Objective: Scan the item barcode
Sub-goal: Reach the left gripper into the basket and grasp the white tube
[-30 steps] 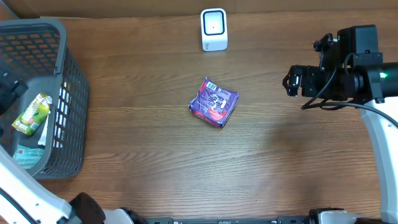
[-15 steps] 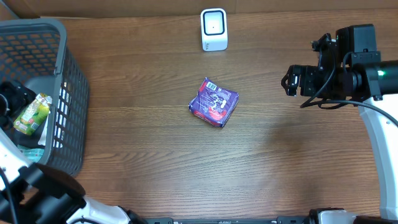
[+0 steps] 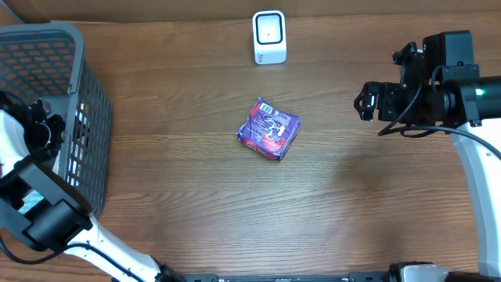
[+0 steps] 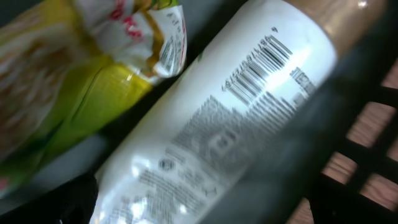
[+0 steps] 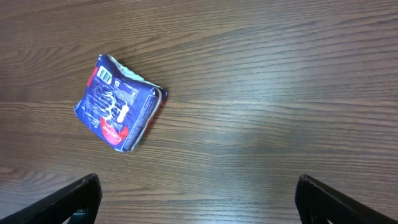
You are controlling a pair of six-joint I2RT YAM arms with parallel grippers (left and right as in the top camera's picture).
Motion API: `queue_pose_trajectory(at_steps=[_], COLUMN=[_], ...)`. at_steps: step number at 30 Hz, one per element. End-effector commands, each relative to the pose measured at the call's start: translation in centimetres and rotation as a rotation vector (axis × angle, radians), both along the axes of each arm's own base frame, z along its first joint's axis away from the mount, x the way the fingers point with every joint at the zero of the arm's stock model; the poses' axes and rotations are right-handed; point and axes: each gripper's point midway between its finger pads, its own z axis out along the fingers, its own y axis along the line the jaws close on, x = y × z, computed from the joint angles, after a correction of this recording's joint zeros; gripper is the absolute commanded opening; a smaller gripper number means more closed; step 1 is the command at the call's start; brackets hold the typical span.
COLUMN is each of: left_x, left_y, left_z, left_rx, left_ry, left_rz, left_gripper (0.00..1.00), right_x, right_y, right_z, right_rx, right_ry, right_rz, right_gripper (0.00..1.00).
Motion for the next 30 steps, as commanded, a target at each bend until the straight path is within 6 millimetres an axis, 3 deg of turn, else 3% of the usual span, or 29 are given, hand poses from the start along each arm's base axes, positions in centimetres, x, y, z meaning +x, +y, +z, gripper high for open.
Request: queue_pose_trajectory(at_steps=[1,8,11,14,17,18,19,20,21,27,30], left_x=[-0.4,-0.5,-0.5,-0.4,-0.4,-0.6,-0.8,-1.0,-1.1,-0.5,-0.2], left_y=[0.6,1.1,1.1,0.8,0.3,0.1,0.0,-0.2,-0.3,0.0,0.4], left_z=[-2.1,-3.4,-3.5,-3.7,-4.2,-4.5,-4.7,-5.0,-5.1,-4.4,-2.9], left_rx=[0.051,0.077,0.078,0.06,0.04,0.037,0.032,0.025,0.021,0.01,0.015], left_ry=[0.073,0.114,0.116,0.107,0.106,0.111,0.116,0.123,0.126,0.107,0.103], left_rz=[-0.039,-0.004,0.007,0.008,0.028,0.027,0.027,0.039,0.049,0.125,0.127], left_gripper=[0.98,0.62,0.57,0.63,0.59,0.52,0.39,0.15,0.09,0.04,0.04], right_x=[0.2,0.2,0.2,0.2,0.3,0.4,0.4,0.4,0.3,0.5,0.6], right_y=[0.1,0.1,0.1,0.2,0.2,0.2,0.2,0.2,0.2,0.2,0.2], right_z=[0.3,0.3,0.3,0.3,0.4,0.4,0.4,0.4,0.4,0.4,0.5], right_rx=[0.007,0.009,0.009,0.009,0.01,0.01,0.01,0.01,0.01,0.009,0.01], right_ry=[-0.011,-0.01,-0.011,-0.012,-0.016,-0.018,-0.018,-0.018,-0.017,-0.023,-0.03], right_rz=[0.0,-0.003,-0.003,-0.002,-0.002,-0.003,-0.002,-0.002,-0.002,-0.003,-0.003], right_gripper=[1.0,1.0,1.0,1.0,1.0,1.0,1.0,1.0,1.0,1.0,1.0])
